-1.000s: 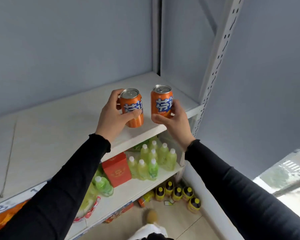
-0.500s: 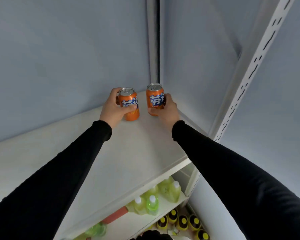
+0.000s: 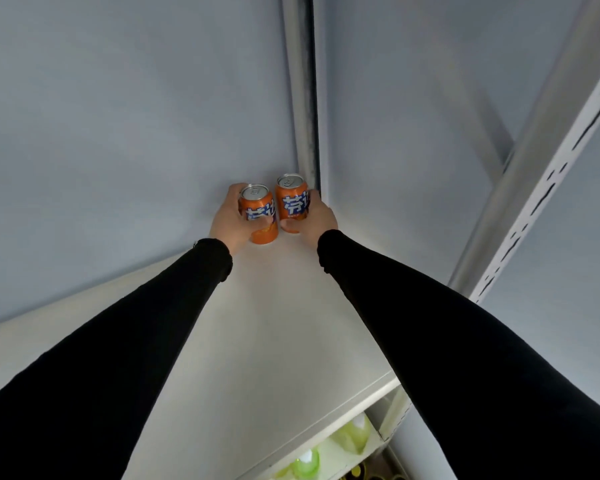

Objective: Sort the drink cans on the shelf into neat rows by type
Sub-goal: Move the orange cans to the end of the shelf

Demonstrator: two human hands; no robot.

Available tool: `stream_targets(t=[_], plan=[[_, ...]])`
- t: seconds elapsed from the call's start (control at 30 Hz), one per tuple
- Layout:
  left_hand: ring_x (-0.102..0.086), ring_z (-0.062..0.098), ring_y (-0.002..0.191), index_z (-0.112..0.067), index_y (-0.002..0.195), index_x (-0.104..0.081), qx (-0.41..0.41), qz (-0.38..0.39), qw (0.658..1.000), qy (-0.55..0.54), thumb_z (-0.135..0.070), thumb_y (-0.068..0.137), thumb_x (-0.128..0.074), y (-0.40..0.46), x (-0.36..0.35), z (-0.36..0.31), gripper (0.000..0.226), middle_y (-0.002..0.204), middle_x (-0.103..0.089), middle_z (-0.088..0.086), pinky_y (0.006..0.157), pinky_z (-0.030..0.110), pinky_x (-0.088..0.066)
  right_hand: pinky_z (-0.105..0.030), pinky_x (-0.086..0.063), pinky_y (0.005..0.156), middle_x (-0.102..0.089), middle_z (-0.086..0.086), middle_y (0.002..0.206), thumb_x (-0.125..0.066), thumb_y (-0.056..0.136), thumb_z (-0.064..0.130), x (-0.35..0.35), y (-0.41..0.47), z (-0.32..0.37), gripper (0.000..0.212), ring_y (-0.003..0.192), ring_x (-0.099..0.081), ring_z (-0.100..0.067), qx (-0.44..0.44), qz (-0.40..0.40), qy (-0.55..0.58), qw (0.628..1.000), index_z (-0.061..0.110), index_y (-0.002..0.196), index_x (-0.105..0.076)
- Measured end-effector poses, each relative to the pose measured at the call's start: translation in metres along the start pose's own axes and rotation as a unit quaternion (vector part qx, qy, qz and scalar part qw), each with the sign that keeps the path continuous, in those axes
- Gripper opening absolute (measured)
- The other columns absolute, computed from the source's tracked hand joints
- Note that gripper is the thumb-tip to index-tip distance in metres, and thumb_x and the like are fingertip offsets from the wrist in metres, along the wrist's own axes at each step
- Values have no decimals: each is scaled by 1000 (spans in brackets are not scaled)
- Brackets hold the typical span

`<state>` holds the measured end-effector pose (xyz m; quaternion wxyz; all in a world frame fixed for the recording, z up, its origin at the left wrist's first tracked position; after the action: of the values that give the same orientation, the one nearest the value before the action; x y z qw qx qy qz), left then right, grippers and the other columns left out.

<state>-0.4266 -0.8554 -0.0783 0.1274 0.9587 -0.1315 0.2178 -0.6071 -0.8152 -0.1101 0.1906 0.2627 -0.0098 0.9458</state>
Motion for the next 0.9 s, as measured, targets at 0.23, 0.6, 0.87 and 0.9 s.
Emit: stream_targets(t=[0.23, 0.6, 0.87, 0.9], plan=[[-63, 19, 114, -25, 133, -46, -3, -1, 1000, 2, -14, 73, -87, 6, -1, 2, 73, 126, -64, -1, 102, 43, -52, -43, -44, 108, -60, -8, 136, -87, 73, 33, -6, 10, 5, 80, 124, -57, -29, 5, 38, -5, 999, 15, 138, -43], [-52, 20, 127, -18, 158, -17, 38, 7, 999, 6, -9, 77, -84, -13, -3, 3, 106, 142, -49, 1, 111, 44, -44, -28, -38, 106, -58, -9, 127, -76, 86, 11, 8, -29, 25, 58, 111, -52, -15, 13, 96, 45, 994, 6, 137, -48], [-44, 26, 133, -14, 147, -44, -9, -25, 977, 210, -27, 89, -71, -97, 28, -10, 65, 143, -48, 10, 108, 34, -36, -40, -37, 108, -51, -11, 137, -69, 90, 28, 24, -100, 28, 56, 127, -44, -30, 79, 39, -138, 987, 15, 139, -46], [-44, 26, 132, -14, 145, -47, -16, -25, 973, 230, -28, 91, -69, -112, 32, -13, 60, 142, -49, 8, 108, 33, -36, -39, -35, 109, -50, -10, 140, -67, 91, 28, 22, -112, 33, 55, 129, -42, -30, 101, 51, -153, 982, 15, 140, -46]])
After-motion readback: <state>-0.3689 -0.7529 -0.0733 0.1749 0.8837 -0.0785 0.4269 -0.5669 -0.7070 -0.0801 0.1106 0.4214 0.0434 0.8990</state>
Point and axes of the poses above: each hand's wrist, its own y-axis towards the middle knuckle, its own x-axis out of the back of the hand, z = x × y, the point moved 8 cm from there along y, towards the middle knuckle
